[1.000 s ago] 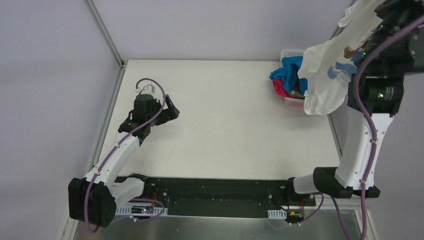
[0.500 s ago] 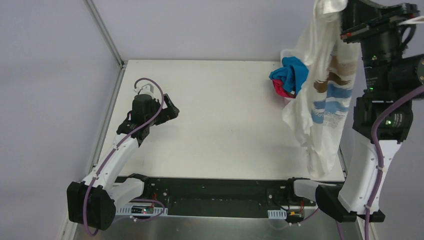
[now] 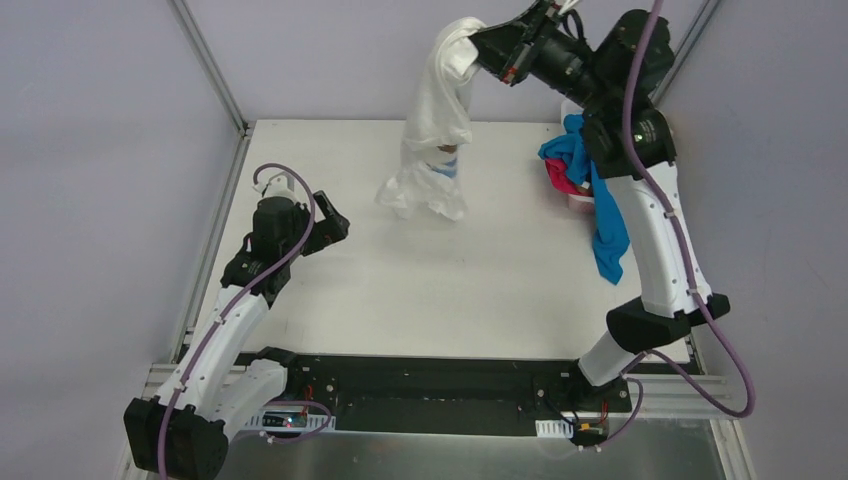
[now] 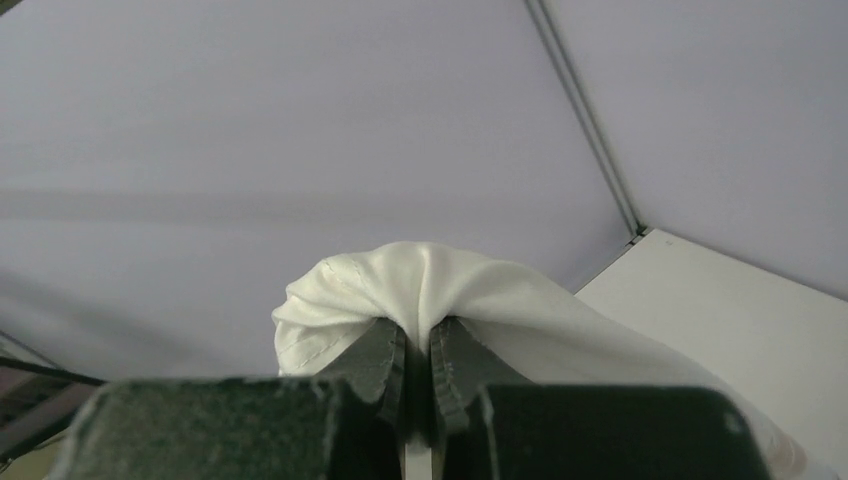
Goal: Fold and stack the t-shirts
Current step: Move the tshirt to the center of the board
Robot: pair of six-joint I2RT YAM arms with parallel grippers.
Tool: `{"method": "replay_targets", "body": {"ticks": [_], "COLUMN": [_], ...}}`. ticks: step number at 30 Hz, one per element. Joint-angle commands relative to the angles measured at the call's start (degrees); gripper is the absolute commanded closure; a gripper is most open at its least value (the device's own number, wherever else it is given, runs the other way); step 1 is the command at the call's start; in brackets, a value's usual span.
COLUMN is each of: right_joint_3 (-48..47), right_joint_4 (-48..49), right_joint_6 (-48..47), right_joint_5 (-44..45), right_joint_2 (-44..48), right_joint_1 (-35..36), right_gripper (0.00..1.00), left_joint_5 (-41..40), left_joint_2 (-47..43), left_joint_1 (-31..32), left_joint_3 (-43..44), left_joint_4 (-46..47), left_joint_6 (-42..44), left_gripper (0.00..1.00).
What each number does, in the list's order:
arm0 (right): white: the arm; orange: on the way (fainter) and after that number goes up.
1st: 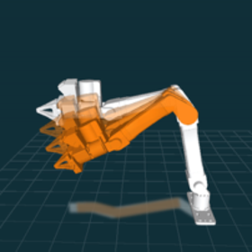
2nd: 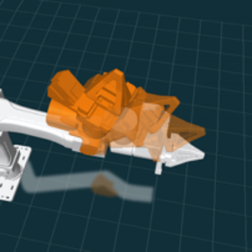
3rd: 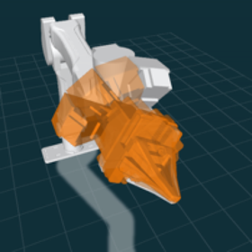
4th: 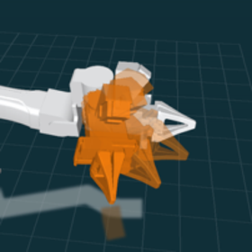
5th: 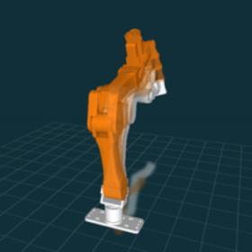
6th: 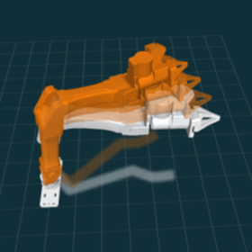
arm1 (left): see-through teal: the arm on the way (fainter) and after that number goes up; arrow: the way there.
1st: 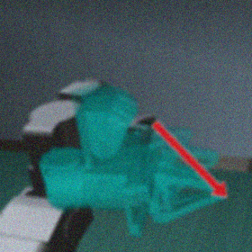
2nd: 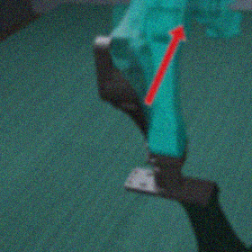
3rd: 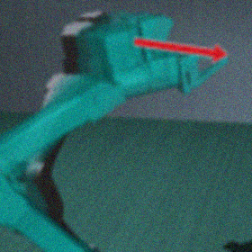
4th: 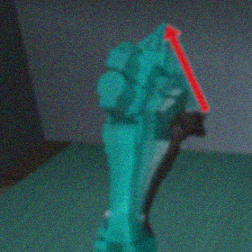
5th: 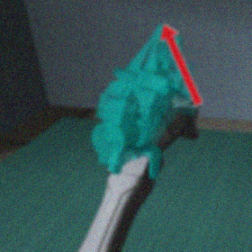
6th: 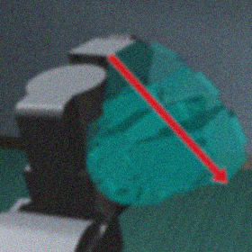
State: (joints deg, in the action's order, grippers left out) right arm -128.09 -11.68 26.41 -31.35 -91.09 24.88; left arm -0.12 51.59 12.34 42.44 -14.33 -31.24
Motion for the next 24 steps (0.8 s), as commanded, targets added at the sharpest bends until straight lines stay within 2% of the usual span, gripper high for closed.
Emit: {"method": "replay_targets", "body": {"ticks": [1, 5, 9, 12, 15, 20, 22, 23, 24], "right_joint_3": [-7.7, -9.5, -3.7, 8.0, 26.5, 56.7, 64.5, 68.3, 70.1], "right_joint_4": [3.3, 4.5, 5.4, 0.3, 0.0, 0.2, -0.7, -1.2, -1.9], "right_joint_6": [-3.2, -0.2, -0.5, -5.8, -9.1, -6.7, -6.9, -6.9, -6.9], "right_joint_5": [1.7, 0.4, 1.0, 7.4, 15.2, 33.8, 37.7, 38.3, 38.3], "right_joint_2": [-3.0, -6.7, -6.3, -1.9, 5.3, 14.6, 15.7, 15.7, 15.4], "right_joint_1": [4.4, 5.5, 5.5, 5.0, 2.5, -5.2, -7.9, -9.1, -10.0], "right_gripper": [1.00, 1.00, 1.00, 1.00, 1.00, 0.98, 0.93, 0.87, 0.72], "left_joint_5": [-4.0, -5.1, -5.8, -6.5, -7.1, -8.6, -8.9, -9.1, -9.3], "left_joint_2": [-3.4, -6.0, -8.9, -10.0, -9.7, -6.3, -4.2, -2.5, -0.8], "left_joint_1": [0.1, 0.1, 0.1, 0.0, 0.1, 0.1, 0.0, 0.0, 0.0], "left_joint_3": [-0.8, -1.0, -1.4, -2.3, -3.0, -3.2, -2.8, -2.5, -2.2], "left_joint_4": [-3.7, -6.5, -8.6, -9.0, -9.4, -9.7, -9.8, -9.8, -9.8], "left_joint_6": [-1.9, -3.1, -3.8, -4.7, -5.2, -6.1, -6.8, -7.2, -7.6], "left_gripper": [0.00, 0.00, 0.00, 0.00, 0.00, 0.00, 0.00, 0.00, 0.00]}}
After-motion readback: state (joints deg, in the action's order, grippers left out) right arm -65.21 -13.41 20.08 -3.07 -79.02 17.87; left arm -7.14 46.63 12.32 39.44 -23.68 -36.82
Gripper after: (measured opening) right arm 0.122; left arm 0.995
